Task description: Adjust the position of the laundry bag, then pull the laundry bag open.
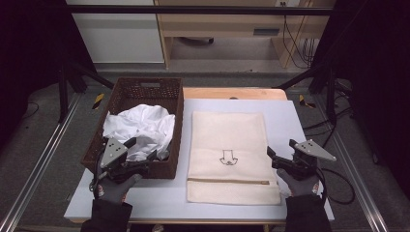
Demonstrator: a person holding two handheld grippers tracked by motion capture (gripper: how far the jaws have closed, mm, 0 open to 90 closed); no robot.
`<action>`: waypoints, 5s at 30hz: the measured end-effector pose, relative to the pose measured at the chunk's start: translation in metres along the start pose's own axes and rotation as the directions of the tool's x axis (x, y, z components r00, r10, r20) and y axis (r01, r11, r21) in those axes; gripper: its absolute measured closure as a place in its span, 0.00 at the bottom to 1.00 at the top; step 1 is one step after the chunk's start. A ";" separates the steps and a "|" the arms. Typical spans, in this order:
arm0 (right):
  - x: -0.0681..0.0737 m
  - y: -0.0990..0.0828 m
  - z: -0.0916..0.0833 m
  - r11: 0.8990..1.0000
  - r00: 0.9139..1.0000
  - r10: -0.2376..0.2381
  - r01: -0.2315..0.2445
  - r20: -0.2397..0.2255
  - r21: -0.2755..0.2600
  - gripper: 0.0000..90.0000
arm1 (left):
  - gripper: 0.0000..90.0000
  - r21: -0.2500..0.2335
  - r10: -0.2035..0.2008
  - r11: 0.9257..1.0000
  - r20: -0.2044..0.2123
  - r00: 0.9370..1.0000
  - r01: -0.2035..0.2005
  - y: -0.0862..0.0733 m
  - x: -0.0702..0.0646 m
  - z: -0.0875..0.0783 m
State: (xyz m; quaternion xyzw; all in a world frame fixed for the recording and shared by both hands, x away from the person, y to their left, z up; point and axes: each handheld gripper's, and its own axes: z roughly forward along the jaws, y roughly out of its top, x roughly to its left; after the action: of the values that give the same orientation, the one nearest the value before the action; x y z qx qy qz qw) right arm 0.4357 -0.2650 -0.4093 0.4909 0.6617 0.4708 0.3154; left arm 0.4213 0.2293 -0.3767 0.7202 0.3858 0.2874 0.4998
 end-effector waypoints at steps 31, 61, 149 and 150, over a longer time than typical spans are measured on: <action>0.016 -0.012 0.016 0.997 1.000 0.004 -0.002 -0.025 0.081 0.26 | 0.40 -0.031 0.060 0.998 0.117 0.991 -0.057 0.013 -0.068 0.002; 0.001 -0.047 0.032 0.959 0.999 0.017 -0.025 0.031 0.281 0.60 | 0.68 0.393 0.030 0.914 0.173 0.984 -0.097 -0.078 -0.108 0.054; 0.001 -0.063 -0.001 0.977 0.993 0.116 -0.108 -0.033 0.185 0.49 | 0.63 0.178 0.080 0.974 0.313 0.946 -0.141 -0.020 -0.169 0.105; 0.000 -0.063 -0.002 0.976 0.993 0.117 -0.109 -0.030 0.189 0.49 | 0.66 0.184 0.082 0.972 0.316 0.945 -0.146 -0.023 -0.175 0.112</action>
State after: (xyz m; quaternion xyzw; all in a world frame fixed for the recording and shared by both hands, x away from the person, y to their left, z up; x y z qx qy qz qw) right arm 0.4117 -0.2698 -0.4675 0.5453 0.6805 0.4337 0.2268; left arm 0.4103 0.0311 -0.4411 0.8249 0.2887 0.1594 0.4591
